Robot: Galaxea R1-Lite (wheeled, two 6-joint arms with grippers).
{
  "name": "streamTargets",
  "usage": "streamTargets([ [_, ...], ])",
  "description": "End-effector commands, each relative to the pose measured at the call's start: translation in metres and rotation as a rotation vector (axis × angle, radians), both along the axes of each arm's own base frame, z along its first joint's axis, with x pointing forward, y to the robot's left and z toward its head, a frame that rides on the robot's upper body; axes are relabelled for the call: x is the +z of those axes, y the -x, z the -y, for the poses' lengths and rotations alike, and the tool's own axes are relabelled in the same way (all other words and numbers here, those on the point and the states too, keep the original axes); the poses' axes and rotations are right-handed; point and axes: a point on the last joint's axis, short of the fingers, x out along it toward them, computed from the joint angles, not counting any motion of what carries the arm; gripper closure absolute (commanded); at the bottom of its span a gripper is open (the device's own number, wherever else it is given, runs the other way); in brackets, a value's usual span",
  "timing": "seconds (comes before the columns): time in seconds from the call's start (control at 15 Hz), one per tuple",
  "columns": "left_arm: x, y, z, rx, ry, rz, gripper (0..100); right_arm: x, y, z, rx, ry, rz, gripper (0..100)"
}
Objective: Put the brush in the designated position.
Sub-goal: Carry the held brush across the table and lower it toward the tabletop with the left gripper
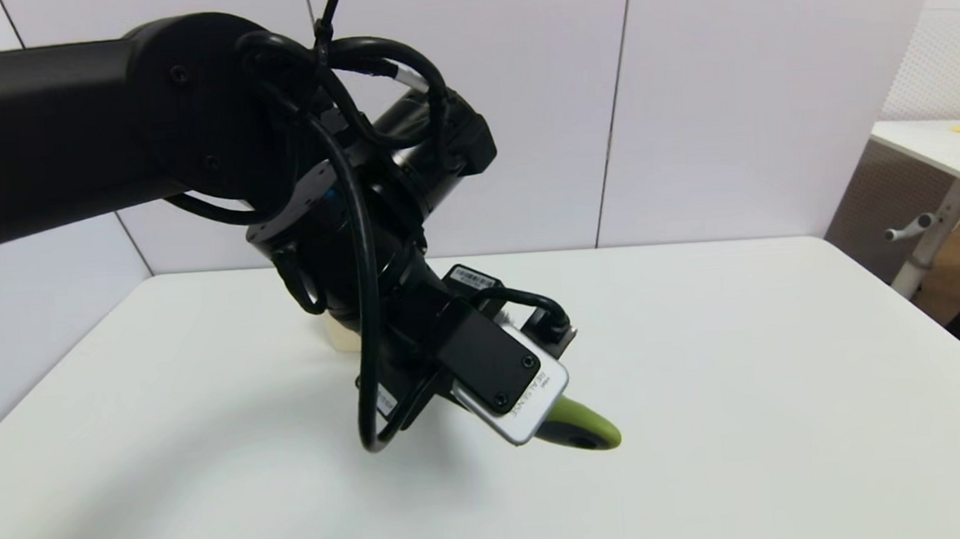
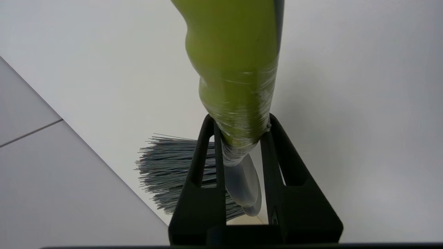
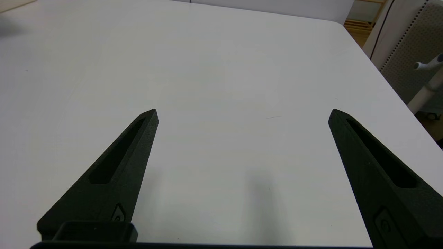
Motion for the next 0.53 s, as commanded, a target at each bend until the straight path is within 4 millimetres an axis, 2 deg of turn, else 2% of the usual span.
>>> streamTargets([
  [0.07,0.0065,0.0025,-0.0007,0.174,0.056,-0.076,100,-0.0004,-0.0002,0.0,0.001,0.001,-0.003,0],
  [0.53,0.0113,-0.0053,0.0064,0.282,0.137,-0.026,100,-0.0004,-0.0002,0.0,0.001,0.001,-0.003,0],
])
